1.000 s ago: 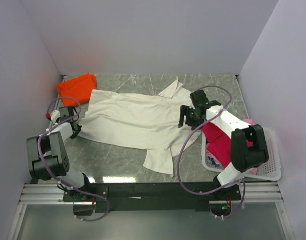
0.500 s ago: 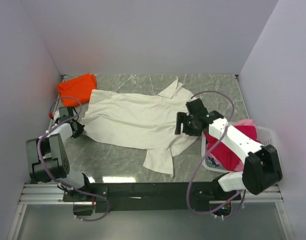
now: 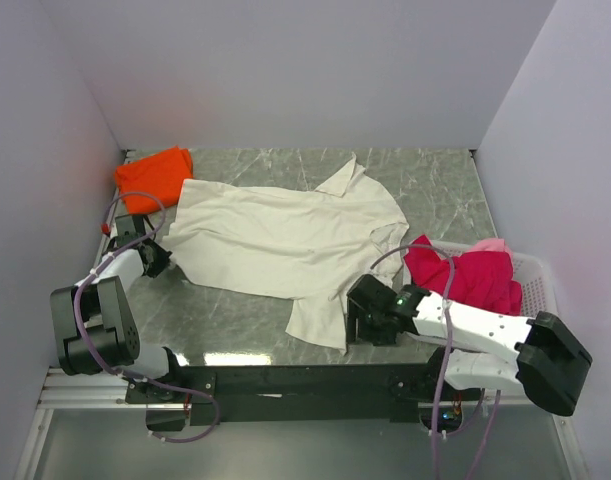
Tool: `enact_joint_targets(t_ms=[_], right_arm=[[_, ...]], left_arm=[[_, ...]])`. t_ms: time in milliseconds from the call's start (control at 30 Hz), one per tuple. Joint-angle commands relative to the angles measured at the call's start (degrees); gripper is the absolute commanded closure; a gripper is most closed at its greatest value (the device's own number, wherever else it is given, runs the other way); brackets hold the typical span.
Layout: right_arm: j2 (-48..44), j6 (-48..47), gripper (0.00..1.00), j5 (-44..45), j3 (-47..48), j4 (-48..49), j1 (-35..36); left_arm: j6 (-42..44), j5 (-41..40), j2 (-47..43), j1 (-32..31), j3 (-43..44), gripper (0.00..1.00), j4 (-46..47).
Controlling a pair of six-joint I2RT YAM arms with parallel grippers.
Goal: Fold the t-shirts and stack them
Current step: Fold the tshirt
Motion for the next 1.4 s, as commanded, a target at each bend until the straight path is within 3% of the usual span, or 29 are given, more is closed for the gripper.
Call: enact_joint_targets(t_ms=[0,667,1067,1367], right_arm=[[-2.57,8.59,0.28,1.19,-1.92,2.79,4.16],[15.53,2.88,0.33,4.01,10.64,5.96,9.97],[12.11,0.86,0.37,2.42,13.54,5.17,13.49],[16.59,-0.64,0.41,1.54,15.82,4.38,13.93]], left_arm=[[2.72,1.6,-1.18,0.09,2.11,0.99,-0.83],[2.2,3.71,-2.76,-0.09,0.97,0.99,-0.12],[1.85,4.33,-2.06,-0.09,0.97,0.99,0.4],[1.76,4.24,-1.53,-0.09,1.06,0.99,0.49]])
